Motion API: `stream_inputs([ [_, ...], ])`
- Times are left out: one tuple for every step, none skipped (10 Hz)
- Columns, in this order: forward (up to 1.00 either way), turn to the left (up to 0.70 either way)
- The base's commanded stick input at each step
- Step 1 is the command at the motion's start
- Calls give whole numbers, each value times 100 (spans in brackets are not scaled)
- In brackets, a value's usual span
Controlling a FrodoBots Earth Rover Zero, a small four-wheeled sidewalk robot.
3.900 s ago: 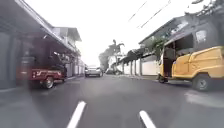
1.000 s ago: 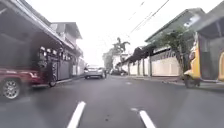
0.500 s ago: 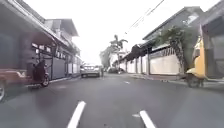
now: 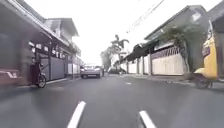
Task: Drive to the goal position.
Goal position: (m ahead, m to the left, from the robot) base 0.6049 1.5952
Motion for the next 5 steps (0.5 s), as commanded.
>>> stream_inputs([
  [12,0],
  [6,0],
  [0,0],
  [0,0],
  [0,0],
])
